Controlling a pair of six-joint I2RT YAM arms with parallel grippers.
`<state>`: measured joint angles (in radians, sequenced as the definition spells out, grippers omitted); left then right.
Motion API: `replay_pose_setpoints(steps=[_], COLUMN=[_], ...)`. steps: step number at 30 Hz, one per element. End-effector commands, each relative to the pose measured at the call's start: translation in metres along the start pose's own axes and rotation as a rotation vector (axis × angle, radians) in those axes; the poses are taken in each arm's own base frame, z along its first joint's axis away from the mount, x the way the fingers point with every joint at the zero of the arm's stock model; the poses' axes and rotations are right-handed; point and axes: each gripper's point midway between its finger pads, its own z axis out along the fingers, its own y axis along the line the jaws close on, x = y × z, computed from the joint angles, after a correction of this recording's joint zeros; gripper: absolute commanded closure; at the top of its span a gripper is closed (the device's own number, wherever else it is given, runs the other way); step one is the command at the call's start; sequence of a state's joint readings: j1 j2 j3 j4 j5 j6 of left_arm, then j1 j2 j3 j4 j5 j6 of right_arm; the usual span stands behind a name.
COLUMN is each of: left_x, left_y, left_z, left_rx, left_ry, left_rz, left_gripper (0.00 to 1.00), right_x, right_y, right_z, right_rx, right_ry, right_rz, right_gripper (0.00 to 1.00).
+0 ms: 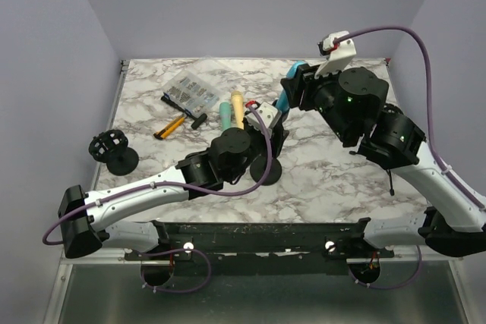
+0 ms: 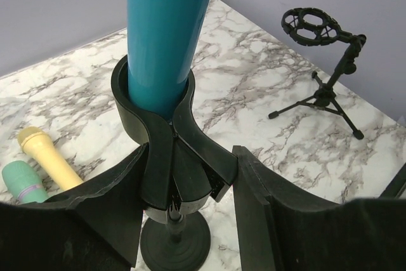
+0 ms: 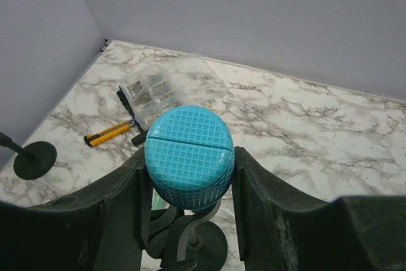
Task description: Remove the microphone from the stand
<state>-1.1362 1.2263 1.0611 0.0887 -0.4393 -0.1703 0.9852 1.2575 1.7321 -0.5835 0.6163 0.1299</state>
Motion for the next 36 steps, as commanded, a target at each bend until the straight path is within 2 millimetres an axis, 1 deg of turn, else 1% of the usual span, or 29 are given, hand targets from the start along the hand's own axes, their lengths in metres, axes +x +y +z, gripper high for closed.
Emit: replay_pose_setpoints(steps=[1,3,5,8,9,11,13,17,20,22,24,27,30,33,35,36], left_x=[0.014,0.016,0.016,0.014,0.017,0.018,0.018,0.022,0.021,0.017,0.017,0.013,0.007,0.001,-0.001,-0.001], left_y=[0.011,0.009,0.006,-0.004,-0.005,-0.006,-0.003,0.006,0.013,0.017,0.023,0.037,0.05,0.061,0.068,0.072], left_z=[-0.008,-0.009,-0.008,-0.003,-0.002,-0.003,-0.005,-0.013,-0.022,-0.03,-0.038,-0.05,-0.064,-0.08,-0.089,-0.093], left_rx=[-0.014,-0.002,0.018,0.069,0.073,0.088,0.088,0.069,0.062,0.065,0.051,0.007,-0.029,-0.054,-0.07,-0.08], left_ry=[0.042,0.046,0.052,0.076,0.099,0.105,0.102,0.112,0.1,0.089,0.084,0.074,0.065,0.056,0.053,0.054], left_rz=[0.008,0.007,0.006,0.002,0.001,-0.011,-0.014,0.009,0.027,0.038,0.049,0.053,0.053,0.051,0.051,0.051], left_gripper=[1.0,1.0,1.0,1.0,1.0,1.0,1.0,1.0,1.0,1.0,1.0,1.0,1.0,1.0,1.0,1.0], right_x=[-0.076,-0.085,-0.088,-0.084,-0.083,-0.084,-0.09,-0.098,-0.093,-0.082,-0.063,-0.032,-0.005,0.024,0.052,0.07], right_y=[-0.033,-0.032,-0.026,-0.014,-0.012,-0.015,-0.023,-0.049,-0.071,-0.082,-0.083,-0.075,-0.067,-0.065,-0.067,-0.069], right_z=[-0.047,-0.054,-0.054,-0.047,-0.046,-0.046,-0.048,-0.056,-0.057,-0.054,-0.044,-0.024,-0.003,0.027,0.052,0.065], right_rx=[0.028,0.0,-0.033,-0.076,-0.08,-0.06,-0.029,0.089,0.209,0.285,0.331,0.359,0.341,0.286,0.222,0.19], right_ry=[-0.21,-0.235,-0.239,-0.221,-0.219,-0.223,-0.237,-0.271,-0.274,-0.259,-0.22,-0.145,-0.083,0.002,0.089,0.146], right_rz=[0.14,0.165,0.174,0.149,0.139,0.138,0.132,0.107,0.055,0.018,-0.035,-0.106,-0.133,-0.115,-0.073,-0.059], right_gripper=[0.99,0.99,0.99,0.99,0.99,0.99,0.99,0.99,0.99,0.99,0.99,0.99,0.99,0.99,0.99,0.99])
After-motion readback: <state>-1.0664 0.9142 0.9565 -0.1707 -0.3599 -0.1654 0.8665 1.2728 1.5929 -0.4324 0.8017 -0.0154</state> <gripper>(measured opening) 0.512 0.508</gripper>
